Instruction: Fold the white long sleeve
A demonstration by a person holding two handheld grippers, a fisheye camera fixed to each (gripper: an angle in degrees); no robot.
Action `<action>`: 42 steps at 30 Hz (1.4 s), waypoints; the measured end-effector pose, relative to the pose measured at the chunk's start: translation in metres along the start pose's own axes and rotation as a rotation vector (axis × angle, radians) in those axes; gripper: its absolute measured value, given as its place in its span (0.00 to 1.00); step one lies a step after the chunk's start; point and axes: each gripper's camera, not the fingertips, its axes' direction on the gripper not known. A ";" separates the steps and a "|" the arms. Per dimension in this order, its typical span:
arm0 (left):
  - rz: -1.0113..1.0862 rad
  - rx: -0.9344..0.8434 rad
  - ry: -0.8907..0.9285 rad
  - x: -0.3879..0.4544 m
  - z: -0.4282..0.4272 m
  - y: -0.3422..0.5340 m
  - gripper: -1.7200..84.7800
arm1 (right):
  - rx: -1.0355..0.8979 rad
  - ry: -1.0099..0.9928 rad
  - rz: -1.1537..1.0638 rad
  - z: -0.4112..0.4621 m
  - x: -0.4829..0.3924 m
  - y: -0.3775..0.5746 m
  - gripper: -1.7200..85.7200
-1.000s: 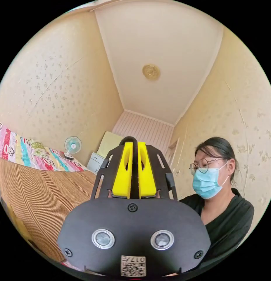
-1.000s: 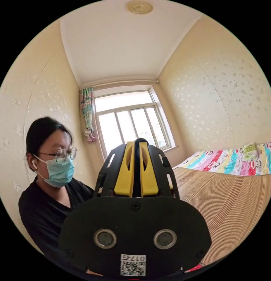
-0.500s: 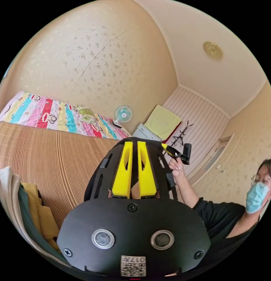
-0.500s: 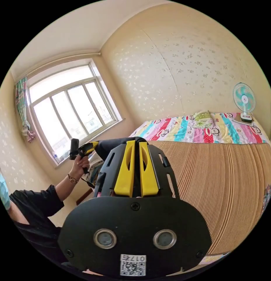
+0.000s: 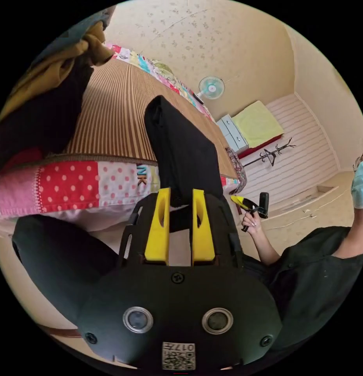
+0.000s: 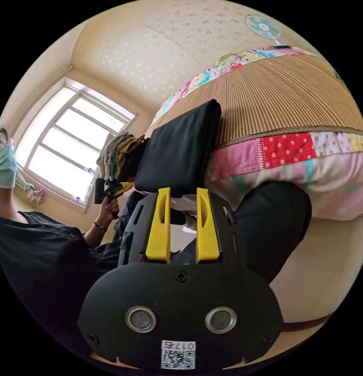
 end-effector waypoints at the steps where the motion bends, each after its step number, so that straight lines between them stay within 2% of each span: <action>1: 0.018 0.030 0.008 -0.006 -0.002 -0.020 0.15 | 0.003 -0.022 0.010 0.003 0.003 -0.005 0.17; 5: 0.037 0.006 -0.004 -0.034 0.029 -0.098 0.21 | -0.095 -0.058 0.025 0.062 0.016 -0.056 0.20; 7: 0.035 -0.094 -0.013 -0.046 0.062 -0.124 0.21 | -0.171 -0.092 0.027 0.099 0.012 -0.074 0.19; 8: 0.013 -0.209 -0.031 -0.055 0.091 -0.135 0.20 | -0.224 -0.071 0.043 0.121 0.006 -0.083 0.18; 10: -0.016 -0.201 -0.045 -0.059 0.099 -0.140 0.18 | -0.228 0.016 0.030 0.134 -0.008 -0.090 0.15; 13: -0.176 -0.191 -0.032 -0.068 0.106 -0.144 0.14 | -0.155 -0.026 -0.017 0.119 -0.022 -0.095 0.08; 15: -0.150 -0.194 -0.052 -0.052 0.122 -0.150 0.13 | -0.003 -0.241 0.003 0.082 -0.013 -0.102 0.05; 16: -0.139 -0.203 -0.029 -0.042 0.140 -0.156 0.13 | 0.025 -0.257 0.019 0.073 -0.010 -0.106 0.05; 17: -0.151 -0.209 0.021 -0.033 0.163 -0.163 0.12 | 0.065 -0.206 0.026 0.055 -0.010 -0.117 0.05; 19: -0.181 -0.209 0.110 -0.022 0.204 -0.170 0.13 | 0.101 0.048 0.008 0.028 -0.019 -0.136 0.06; 21: -0.166 -0.229 0.182 -0.008 0.246 -0.174 0.14 | 0.146 0.580 0.075 -0.004 -0.039 -0.157 0.10; 23: -0.128 -0.253 0.266 0.010 0.270 -0.166 0.16 | 0.246 0.901 0.125 -0.027 -0.067 -0.159 0.12; 24: -0.112 -0.247 0.280 0.014 0.269 -0.162 0.17 | 0.315 0.997 0.079 -0.033 -0.093 -0.155 0.13; 26: -0.046 -0.203 0.284 0.020 0.250 -0.132 0.17 | 0.366 0.961 -0.024 -0.023 -0.127 -0.149 0.15; 28: -0.050 -0.171 0.252 0.013 0.227 -0.104 0.17 | 0.296 0.797 -0.140 0.011 -0.148 -0.150 0.16; 30: -0.066 -0.135 0.222 0.002 0.202 -0.075 0.18 | 0.144 0.595 -0.221 0.081 -0.161 -0.158 0.19; 33: -0.061 -0.120 0.146 -0.011 0.165 -0.035 0.18 | -0.033 0.507 -0.276 0.183 -0.169 -0.168 0.20; 34: -0.063 -0.138 0.113 -0.017 0.154 -0.023 0.18 | -0.069 0.519 -0.282 0.203 -0.169 -0.170 0.20; 35: -0.070 -0.154 0.084 -0.024 0.144 -0.012 0.18 | -0.134 0.631 -0.268 0.240 -0.167 -0.174 0.17; 36: -0.074 -0.157 0.073 -0.028 0.139 -0.007 0.18 | -0.130 0.826 -0.236 0.263 -0.164 -0.176 0.13; 42: -0.085 -0.150 -0.022 -0.054 0.102 0.033 0.18 | -0.086 0.897 -0.333 0.258 -0.148 -0.186 0.09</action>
